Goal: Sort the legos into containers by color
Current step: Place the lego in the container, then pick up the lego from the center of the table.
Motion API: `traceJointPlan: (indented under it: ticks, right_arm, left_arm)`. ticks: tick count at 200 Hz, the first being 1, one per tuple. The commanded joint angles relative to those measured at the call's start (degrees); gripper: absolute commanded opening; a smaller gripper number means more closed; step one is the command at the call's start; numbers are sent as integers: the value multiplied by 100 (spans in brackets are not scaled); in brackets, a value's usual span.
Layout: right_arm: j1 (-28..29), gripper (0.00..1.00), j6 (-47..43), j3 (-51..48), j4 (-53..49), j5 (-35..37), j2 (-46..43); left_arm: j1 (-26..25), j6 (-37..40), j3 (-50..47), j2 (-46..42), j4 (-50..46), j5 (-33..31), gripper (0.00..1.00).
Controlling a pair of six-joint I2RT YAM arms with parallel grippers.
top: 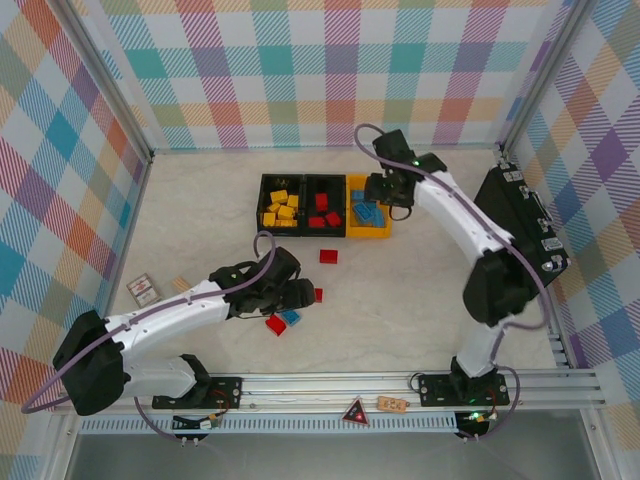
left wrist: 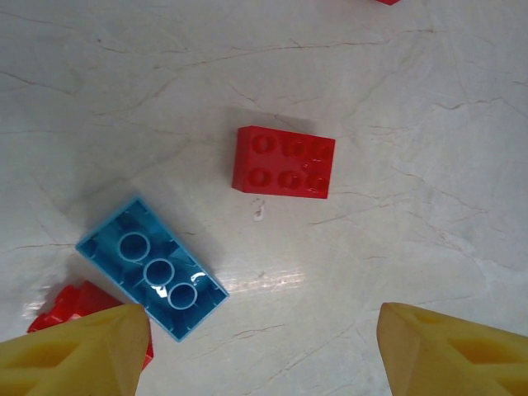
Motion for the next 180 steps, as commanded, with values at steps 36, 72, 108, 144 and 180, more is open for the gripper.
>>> traceJointPlan:
  ticks: [36, 72, 108, 144, 180]
  right_arm:
    - [48, 71, 501, -2556, 945, -1059, -1857]
    - [48, 76, 823, -3906, 948, -1392, -3099]
    - [48, 77, 1170, -4884, 743, -1335, -4065]
    - [48, 77, 1322, -5218, 659, -1405, -4520]
    - [44, 77, 1302, -5168, 645, -1431, -4523]
  left_arm:
    - [-150, 348, 837, 917, -649, -397, 75]
    - [-305, 691, 1679, 1944, -959, -653, 82]
    - [-398, 825, 2496, 3012, -1359, -928, 83]
    - [-407, 813, 2928, 3706, -1599, -1083, 77]
    - [-406, 821, 2980, 4027, -1443, -929, 68]
